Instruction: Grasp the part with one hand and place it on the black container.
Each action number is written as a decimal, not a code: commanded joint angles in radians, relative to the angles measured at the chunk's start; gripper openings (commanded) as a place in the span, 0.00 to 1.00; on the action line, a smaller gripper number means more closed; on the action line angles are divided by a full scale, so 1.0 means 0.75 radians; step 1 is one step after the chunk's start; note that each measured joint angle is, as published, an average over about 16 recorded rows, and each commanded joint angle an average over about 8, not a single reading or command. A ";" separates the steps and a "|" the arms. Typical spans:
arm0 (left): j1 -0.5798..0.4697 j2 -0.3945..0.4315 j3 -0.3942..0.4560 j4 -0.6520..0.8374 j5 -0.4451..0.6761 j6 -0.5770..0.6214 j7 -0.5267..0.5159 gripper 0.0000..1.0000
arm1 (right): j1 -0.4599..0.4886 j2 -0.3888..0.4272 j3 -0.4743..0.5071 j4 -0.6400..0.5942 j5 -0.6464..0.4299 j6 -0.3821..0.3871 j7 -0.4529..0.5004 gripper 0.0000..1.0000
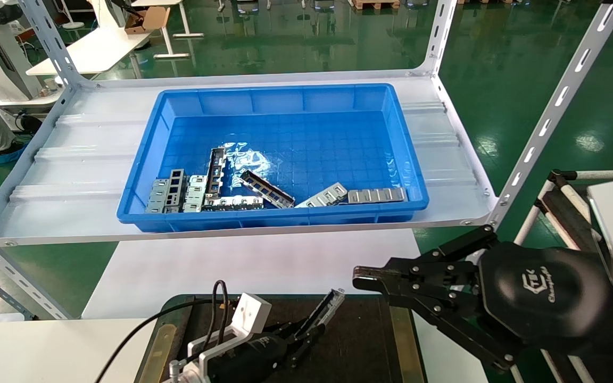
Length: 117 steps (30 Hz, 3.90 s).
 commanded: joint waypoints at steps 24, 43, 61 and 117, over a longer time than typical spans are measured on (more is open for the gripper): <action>0.103 0.298 0.048 0.131 -0.069 -0.518 -0.135 0.00 | 0.000 0.000 0.000 0.000 0.000 0.000 0.000 0.00; 0.182 0.352 0.061 0.076 -0.088 -0.716 -0.139 0.00 | 0.000 0.000 0.000 0.000 0.000 0.000 0.000 0.00; 0.226 0.394 0.089 0.036 -0.134 -0.860 -0.133 0.65 | 0.000 0.000 0.000 0.000 0.000 0.000 0.000 0.78; 0.172 -0.103 -0.098 -0.181 -0.050 -0.025 0.088 1.00 | 0.000 0.000 -0.001 0.000 0.001 0.000 0.000 1.00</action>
